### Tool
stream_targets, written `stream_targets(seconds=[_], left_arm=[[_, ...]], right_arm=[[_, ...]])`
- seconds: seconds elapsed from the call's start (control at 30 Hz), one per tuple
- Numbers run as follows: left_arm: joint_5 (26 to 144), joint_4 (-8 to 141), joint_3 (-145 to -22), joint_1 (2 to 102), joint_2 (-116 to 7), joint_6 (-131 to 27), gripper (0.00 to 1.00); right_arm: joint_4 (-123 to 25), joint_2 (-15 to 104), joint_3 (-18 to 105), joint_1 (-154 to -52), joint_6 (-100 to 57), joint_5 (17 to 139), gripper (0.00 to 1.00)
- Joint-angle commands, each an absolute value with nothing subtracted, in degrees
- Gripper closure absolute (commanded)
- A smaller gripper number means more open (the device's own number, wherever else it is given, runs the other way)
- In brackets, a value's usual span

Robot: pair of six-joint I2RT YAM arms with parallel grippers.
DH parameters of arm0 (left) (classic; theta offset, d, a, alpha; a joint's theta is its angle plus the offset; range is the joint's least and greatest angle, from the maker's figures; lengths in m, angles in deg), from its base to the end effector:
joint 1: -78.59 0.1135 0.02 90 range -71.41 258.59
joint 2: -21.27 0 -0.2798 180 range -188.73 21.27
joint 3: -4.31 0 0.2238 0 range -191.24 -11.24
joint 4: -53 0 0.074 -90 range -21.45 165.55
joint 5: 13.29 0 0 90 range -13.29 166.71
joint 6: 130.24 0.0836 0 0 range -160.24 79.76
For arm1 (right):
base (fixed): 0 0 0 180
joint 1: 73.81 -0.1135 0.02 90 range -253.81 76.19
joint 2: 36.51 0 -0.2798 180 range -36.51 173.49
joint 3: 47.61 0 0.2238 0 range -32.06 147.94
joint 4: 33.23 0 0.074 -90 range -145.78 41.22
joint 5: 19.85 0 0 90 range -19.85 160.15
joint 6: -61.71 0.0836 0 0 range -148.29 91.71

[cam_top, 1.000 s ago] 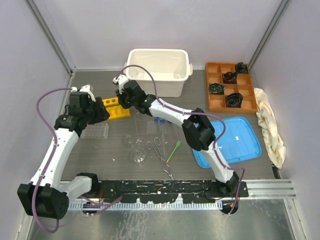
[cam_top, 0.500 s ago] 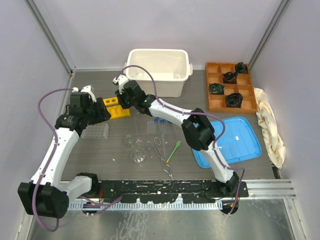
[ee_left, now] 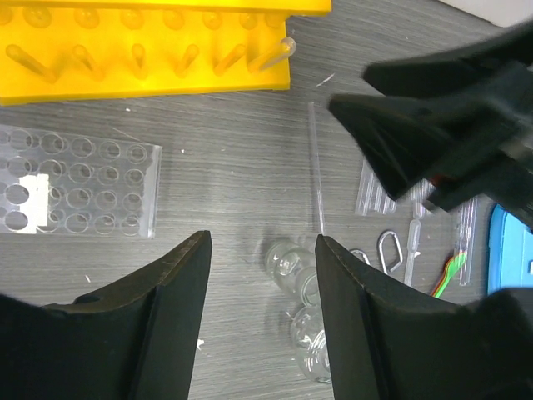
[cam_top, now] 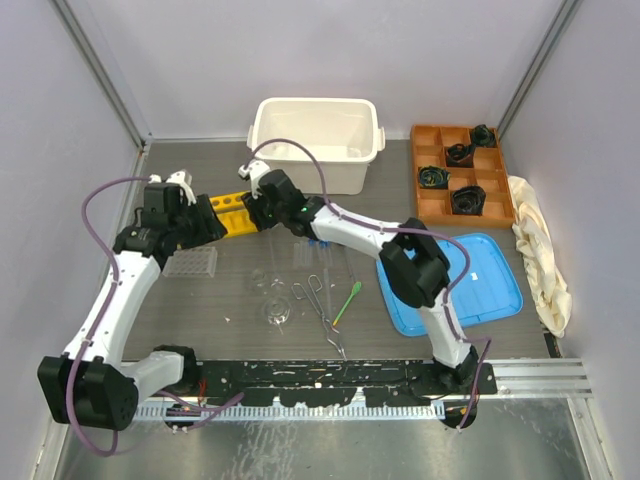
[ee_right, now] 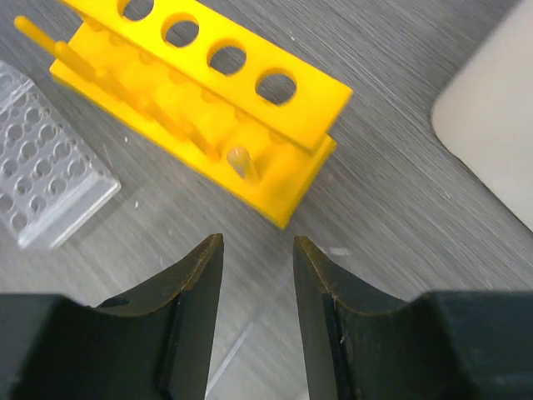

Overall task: Organize the chemistry lab equipment
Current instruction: Insert the test tube into the slot of the test tube rack.

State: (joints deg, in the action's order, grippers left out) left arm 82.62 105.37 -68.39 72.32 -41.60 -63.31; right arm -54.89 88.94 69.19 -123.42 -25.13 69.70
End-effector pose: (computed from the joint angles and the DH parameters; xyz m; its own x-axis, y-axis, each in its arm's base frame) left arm 0.2264 -0.0335 0.2945 -0.6904 -0.3163 -0.6506 -0.0940 0.9310 -0.3528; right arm 0.3501 0.4106 0.2282 -0.3683 -0.3478 -0.8622 -0.7381 0.6733 0.0436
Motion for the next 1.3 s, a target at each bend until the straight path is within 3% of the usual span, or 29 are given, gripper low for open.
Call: stream_targets(seconds=[0.0, 0.4, 0.6, 0.73, 1.0, 1.27], left_arm=[[84.5, 103.0, -68.4, 70.8, -42.5, -64.8, 0.46], [74.3, 100.1, -72.2, 51.9, -56.6, -69.3, 0.48], [72.9, 96.9, -77.5, 47.4, -68.2, -69.1, 0.49], [72.6, 96.6, -81.4, 46.2, -73.6, -68.2, 0.50], [71.1, 97.4, -85.5, 43.9, -79.7, -66.1, 0.51], [68.9, 97.4, -83.9, 42.0, -81.1, -64.6, 0.53]], right_arm=[[-52.0, 72.1, 62.4, -123.6, -24.2, 63.8, 0.55], [-62.0, 40.7, 39.1, -123.4, -17.1, 35.9, 0.55], [-67.9, 30.2, 31.6, -122.5, -13.6, 30.7, 0.56], [-71.4, 26.6, 29.5, -120.5, -12.2, 31.8, 0.56], [-74.3, 24.2, 26.6, -109.6, -10.5, 48.5, 0.57], [-74.4, 25.1, 25.6, -107.7, -10.8, 51.1, 0.56]])
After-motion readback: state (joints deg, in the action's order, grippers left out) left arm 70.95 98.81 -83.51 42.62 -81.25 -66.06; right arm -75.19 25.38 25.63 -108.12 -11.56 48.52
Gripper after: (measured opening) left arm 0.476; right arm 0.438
